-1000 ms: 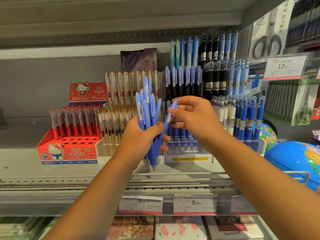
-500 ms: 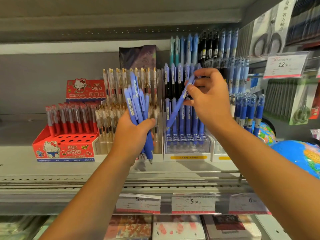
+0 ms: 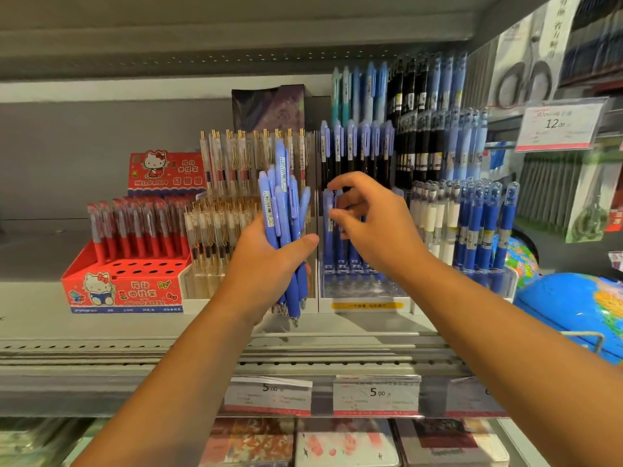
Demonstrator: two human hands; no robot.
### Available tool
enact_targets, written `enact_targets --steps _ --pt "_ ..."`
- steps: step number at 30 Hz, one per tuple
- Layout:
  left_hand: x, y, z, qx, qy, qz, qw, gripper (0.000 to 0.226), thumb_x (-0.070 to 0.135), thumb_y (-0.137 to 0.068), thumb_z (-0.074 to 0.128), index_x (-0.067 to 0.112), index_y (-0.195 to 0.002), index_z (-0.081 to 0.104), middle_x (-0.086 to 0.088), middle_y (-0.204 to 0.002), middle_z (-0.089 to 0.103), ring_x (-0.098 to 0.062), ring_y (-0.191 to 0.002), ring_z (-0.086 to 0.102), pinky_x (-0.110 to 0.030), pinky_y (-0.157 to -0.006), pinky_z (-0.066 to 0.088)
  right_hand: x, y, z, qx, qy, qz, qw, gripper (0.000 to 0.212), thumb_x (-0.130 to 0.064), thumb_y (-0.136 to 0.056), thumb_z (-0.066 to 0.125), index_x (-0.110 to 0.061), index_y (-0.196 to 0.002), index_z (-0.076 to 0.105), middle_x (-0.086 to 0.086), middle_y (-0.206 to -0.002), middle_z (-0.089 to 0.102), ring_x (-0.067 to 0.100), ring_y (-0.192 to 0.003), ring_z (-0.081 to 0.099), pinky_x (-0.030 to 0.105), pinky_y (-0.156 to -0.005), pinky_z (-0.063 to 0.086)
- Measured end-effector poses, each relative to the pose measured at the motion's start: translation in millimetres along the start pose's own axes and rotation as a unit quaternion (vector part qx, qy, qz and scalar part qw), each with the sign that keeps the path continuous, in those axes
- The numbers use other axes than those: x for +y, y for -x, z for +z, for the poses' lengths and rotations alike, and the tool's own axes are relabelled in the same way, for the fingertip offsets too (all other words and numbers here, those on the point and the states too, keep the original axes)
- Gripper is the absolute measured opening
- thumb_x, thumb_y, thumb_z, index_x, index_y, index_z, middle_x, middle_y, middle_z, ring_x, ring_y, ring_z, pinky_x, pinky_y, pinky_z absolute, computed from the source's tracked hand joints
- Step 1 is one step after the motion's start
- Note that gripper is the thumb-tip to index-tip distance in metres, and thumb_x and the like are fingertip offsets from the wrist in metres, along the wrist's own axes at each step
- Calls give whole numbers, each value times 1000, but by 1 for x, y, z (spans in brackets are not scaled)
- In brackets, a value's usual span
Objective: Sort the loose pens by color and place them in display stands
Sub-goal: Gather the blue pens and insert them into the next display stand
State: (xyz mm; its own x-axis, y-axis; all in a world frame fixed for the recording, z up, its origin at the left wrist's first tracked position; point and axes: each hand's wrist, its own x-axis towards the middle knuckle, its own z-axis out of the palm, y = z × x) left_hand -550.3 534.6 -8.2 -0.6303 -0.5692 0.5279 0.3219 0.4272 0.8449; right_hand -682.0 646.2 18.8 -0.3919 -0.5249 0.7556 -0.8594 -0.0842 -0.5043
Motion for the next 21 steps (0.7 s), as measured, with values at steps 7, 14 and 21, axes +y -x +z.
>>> enact_targets --steps 7,14,21 --pt "1 3 1 -24 -6 29 999 21 20 -85 74 32 -92 59 13 -61 65 -7 -55 64 -15 -52 52 3 4 -2 -24 84 -8 996 38 -11 -95 59 -25 -131 57 -4 -92 64 13 -83 60 28 -79 49" --pt "2 5 1 -51 -8 21 998 23 22 -84 74 35 -97 60 11 -66 67 -12 -58 66 -24 -57 56 -12 11 1 -10 -87 16 996 31 -19 -94 62 -23 -125 58 -10 -97 63 2 -76 59 21 -67 51" --pt "6 7 2 -87 46 -6 995 20 13 -91 67 19 -108 60 -1 -72 71 -19 -57 67 -35 -53 58 -14 10 -2 -38 -268 72 960 21 -4 -89 67 -8 -109 64 1 -85 71 13 -81 71 26 -69 57"
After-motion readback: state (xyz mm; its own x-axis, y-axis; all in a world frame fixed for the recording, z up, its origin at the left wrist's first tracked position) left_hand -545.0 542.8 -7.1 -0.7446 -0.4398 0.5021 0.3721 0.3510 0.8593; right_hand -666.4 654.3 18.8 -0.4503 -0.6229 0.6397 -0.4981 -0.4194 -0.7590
